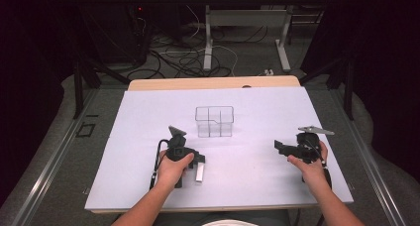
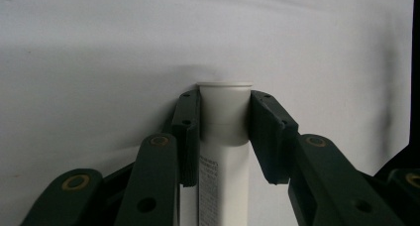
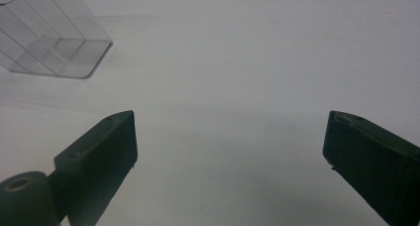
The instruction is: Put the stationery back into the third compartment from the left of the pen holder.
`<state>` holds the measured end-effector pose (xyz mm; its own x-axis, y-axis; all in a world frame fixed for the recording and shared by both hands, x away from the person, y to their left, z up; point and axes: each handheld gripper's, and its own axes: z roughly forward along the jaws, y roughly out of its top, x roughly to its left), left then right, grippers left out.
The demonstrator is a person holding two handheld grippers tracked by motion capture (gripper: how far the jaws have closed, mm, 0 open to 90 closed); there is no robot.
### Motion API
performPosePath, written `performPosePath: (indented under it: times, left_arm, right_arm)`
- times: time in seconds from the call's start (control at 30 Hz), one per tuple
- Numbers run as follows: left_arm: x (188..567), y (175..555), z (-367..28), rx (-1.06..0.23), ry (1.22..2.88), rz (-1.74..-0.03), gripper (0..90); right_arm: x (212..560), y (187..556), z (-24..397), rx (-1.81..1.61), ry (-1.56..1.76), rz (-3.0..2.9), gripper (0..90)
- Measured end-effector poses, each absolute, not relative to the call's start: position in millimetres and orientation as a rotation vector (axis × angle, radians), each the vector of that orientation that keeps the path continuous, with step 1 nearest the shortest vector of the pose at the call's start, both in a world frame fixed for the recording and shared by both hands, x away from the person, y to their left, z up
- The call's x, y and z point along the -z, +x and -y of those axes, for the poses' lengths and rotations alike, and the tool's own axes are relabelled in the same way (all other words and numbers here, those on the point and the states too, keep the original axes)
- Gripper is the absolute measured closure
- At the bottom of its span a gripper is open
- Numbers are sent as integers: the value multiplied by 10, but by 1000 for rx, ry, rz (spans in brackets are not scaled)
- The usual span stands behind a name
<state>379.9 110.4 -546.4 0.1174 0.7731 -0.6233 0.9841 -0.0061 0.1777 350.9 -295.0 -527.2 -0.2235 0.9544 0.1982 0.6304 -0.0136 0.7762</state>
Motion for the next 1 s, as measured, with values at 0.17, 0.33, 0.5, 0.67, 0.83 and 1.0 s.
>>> performPosePath:
  times: [0.17, 0.33, 0.5, 0.67, 0.83, 1.0]
  left_arm:
    - [5465, 3797, -1103, 475, 1822, -1703, 666]
    - [5461, 3795, -1105, 480, 1825, -1699, 667]
    - [5462, 3788, -1104, 463, 1833, -1683, 667]
    - [5435, 3777, -1117, 451, 1824, -1663, 667]
    - [5402, 3756, -1113, 446, 1800, -1649, 667]
    - [5344, 3741, -1145, 383, 1803, -1612, 667]
  right_arm:
    - [5275, 3515, 2958, -1114, 1633, -1882, 61]
    - [5269, 3508, 2951, -1115, 1644, -1877, 61]
    - [5271, 3511, 2962, -1111, 1641, -1877, 61]
    - [5269, 3509, 2968, -1112, 1639, -1879, 61]
    - [5268, 3510, 2966, -1114, 1642, -1876, 61]
    - [5266, 3508, 2968, -1117, 1639, -1876, 61]
